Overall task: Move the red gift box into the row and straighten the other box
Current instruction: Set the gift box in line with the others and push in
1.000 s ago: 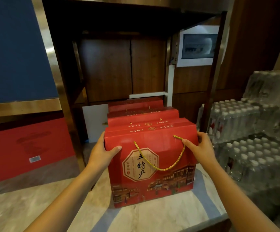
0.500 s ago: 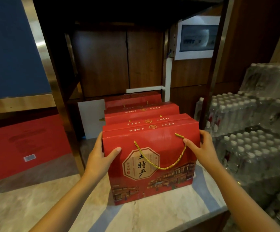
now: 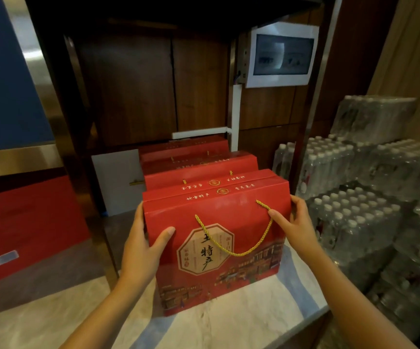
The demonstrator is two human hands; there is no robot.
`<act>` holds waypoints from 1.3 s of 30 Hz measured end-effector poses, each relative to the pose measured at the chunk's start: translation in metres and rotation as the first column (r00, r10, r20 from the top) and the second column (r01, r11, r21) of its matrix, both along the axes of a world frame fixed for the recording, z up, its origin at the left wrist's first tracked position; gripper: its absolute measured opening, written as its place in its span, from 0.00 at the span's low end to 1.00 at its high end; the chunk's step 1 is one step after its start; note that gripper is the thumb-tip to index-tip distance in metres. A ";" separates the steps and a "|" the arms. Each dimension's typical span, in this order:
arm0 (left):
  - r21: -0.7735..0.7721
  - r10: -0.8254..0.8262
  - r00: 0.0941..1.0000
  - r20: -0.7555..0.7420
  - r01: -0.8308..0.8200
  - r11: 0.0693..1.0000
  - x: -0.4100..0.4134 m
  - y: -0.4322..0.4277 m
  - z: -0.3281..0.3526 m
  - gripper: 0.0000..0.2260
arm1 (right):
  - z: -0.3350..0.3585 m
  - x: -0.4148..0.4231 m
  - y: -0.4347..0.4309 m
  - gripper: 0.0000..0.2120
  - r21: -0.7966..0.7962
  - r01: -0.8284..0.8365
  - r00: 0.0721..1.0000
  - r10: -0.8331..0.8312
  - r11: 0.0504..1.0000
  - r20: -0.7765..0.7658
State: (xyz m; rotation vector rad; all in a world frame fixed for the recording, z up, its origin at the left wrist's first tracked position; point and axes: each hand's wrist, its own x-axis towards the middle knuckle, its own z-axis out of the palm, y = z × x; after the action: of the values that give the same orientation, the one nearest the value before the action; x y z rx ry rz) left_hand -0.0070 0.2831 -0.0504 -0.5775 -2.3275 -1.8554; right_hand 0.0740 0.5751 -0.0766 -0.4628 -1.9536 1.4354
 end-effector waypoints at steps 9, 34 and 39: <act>-0.013 0.000 1.000 0.009 0.000 1.000 -0.011 -0.002 -0.002 0.31 | 0.004 -0.008 -0.006 0.24 -0.036 -0.025 0.999 0.024 0.999 -0.031; 0.053 0.171 0.971 0.166 -0.182 0.982 -0.012 0.018 0.036 0.37 | 0.041 -0.035 0.034 0.22 0.054 -0.016 0.998 0.013 0.998 0.060; 0.025 0.263 0.962 0.067 -0.265 0.964 -0.052 0.019 0.075 0.31 | 0.098 -0.057 0.039 0.21 0.234 -0.011 0.997 -0.008 0.972 0.081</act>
State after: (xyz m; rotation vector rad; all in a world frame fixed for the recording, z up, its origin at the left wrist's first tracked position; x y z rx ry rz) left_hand -0.0590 0.3024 0.0247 -0.1929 -2.2747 -1.8079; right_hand 0.0167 0.6140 0.0216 -0.4172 -2.1565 1.1829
